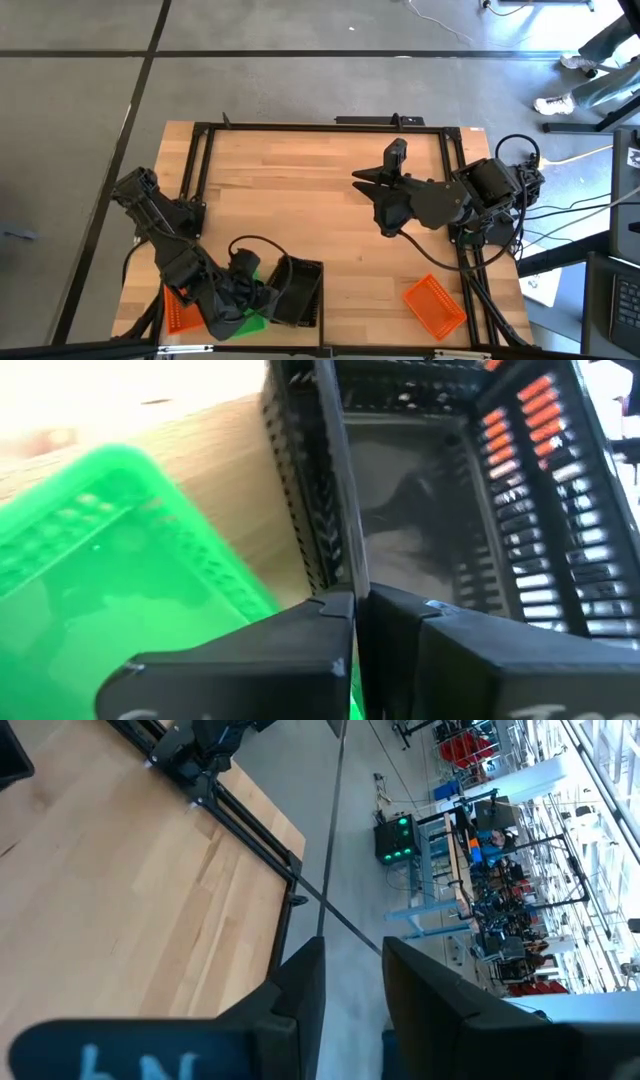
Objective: Stack baskets on shelf by color
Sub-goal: Stack the black basket on top of the other black baskets on the shelf
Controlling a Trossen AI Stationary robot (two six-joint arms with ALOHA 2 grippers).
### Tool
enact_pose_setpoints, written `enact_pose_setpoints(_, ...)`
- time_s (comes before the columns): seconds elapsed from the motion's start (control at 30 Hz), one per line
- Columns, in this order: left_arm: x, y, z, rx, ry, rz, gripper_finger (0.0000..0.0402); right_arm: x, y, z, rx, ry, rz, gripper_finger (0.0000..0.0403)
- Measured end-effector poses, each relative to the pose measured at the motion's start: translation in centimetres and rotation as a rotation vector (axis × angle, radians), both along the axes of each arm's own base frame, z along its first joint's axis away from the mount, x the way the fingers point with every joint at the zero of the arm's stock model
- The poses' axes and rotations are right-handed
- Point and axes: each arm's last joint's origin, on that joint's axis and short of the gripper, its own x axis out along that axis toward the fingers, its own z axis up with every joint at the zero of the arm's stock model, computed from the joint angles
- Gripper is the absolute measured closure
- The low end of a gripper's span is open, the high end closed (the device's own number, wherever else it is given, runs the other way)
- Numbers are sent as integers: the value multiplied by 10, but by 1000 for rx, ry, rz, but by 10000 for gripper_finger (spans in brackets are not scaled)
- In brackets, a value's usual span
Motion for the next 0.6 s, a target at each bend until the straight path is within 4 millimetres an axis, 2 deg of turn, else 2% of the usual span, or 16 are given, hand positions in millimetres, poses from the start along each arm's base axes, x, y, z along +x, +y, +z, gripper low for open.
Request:
enact_pose_setpoints(0.33,12,9,1,10,9,-80,358,0,0,0,0,0,0,298)
enact_pose_setpoints(0.6,15,11,1,-25,35,-98,357,0,0,0,0,0,0,298)
